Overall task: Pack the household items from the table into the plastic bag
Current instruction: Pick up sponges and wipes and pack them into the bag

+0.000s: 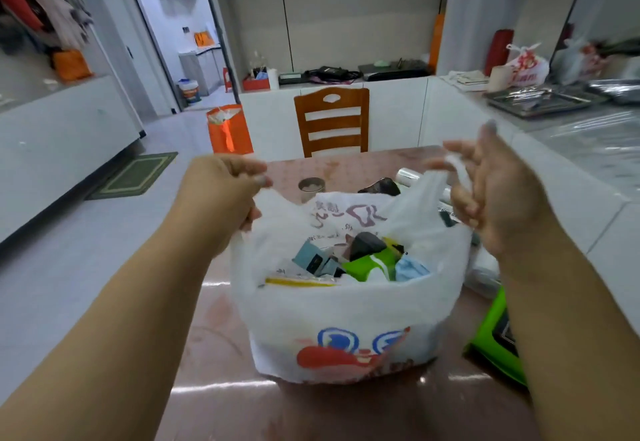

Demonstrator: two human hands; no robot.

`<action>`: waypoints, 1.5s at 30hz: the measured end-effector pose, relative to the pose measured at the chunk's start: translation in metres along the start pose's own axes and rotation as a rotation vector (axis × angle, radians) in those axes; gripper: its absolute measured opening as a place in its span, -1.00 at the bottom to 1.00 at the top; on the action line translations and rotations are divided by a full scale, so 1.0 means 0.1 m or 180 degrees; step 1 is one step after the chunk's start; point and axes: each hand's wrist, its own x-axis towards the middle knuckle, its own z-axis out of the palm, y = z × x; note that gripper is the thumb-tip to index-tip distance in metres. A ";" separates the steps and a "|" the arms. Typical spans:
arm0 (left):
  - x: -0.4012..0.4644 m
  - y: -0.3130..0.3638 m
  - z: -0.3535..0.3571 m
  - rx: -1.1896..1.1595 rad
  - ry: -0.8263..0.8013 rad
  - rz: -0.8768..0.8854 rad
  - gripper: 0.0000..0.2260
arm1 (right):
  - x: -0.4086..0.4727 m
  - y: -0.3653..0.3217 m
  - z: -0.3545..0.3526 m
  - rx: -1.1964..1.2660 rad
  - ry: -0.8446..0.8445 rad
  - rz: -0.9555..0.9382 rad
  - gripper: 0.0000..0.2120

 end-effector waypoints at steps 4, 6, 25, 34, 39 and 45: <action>-0.04 0.02 -0.05 0.0907 -0.0257 0.0044 -0.77 | 0.00 0.03 0.05 -0.1804 0.0233 0.0286 -0.53; -0.04 0.16 -0.05 0.2068 0.0051 0.0690 -0.72 | 0.00 -0.06 0.13 -0.2799 0.0546 -0.0326 -0.56; 0.37 -0.76 0.25 0.3440 -0.2252 -0.0112 0.00 | 0.04 0.76 -0.25 -0.4184 -0.1532 0.1040 -0.10; 0.31 0.27 1.32 0.2316 -0.1934 0.1210 -0.48 | 0.60 0.14 -0.71 -0.1686 0.0801 -0.0114 -0.73; 0.52 0.48 1.74 0.1956 -0.2057 0.1036 -0.54 | 1.28 0.10 -0.90 -0.1634 0.0699 0.0408 -0.72; 0.74 0.52 1.94 0.1700 -0.1794 0.0709 -0.61 | 1.62 0.59 -1.18 -0.2716 -0.0097 0.1890 -0.60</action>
